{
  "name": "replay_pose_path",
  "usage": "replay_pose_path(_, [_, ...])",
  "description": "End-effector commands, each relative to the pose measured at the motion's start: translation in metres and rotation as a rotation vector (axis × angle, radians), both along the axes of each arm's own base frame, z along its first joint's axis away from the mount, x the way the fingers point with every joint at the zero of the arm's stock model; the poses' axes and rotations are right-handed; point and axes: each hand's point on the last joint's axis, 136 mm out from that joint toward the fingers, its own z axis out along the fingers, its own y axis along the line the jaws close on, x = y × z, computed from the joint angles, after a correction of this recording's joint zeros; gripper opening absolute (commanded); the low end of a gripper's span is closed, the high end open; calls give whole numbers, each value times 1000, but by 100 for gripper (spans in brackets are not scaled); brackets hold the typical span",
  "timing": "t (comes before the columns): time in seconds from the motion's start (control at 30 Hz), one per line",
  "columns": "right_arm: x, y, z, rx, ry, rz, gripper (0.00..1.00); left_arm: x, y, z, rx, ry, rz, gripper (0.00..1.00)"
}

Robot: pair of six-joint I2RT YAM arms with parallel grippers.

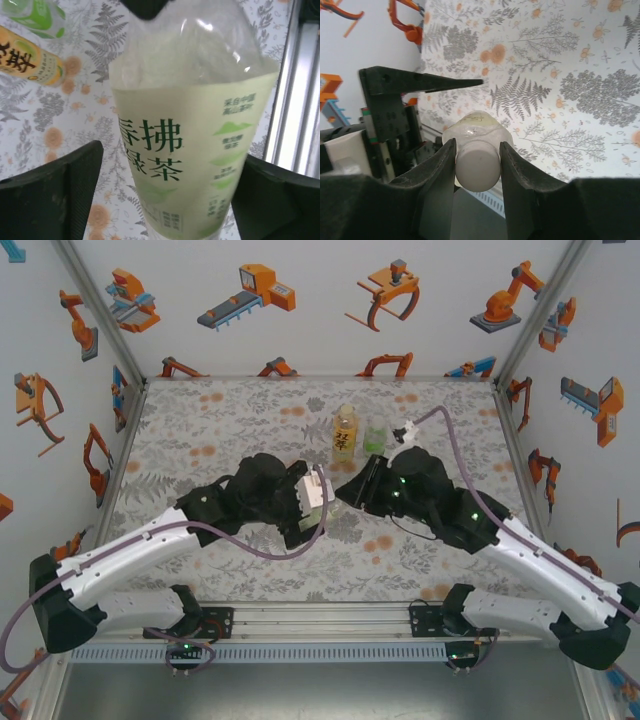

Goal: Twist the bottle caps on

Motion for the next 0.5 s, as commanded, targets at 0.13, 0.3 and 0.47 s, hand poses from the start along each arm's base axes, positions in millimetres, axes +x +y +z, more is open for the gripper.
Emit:
replay_pose_path(0.13, [38, 16, 3, -261, -90, 55, 7, 30, 45, 15, -88, 17, 246, 97])
replay_pose_path(0.3, [75, 39, -2, -403, -115, 123, 6, 42, 81, 15, -124, 20, 380, 97])
replay_pose_path(0.47, [121, 58, -11, -510, -141, 162, 6, 52, 111, 16, -163, 15, 520, 97])
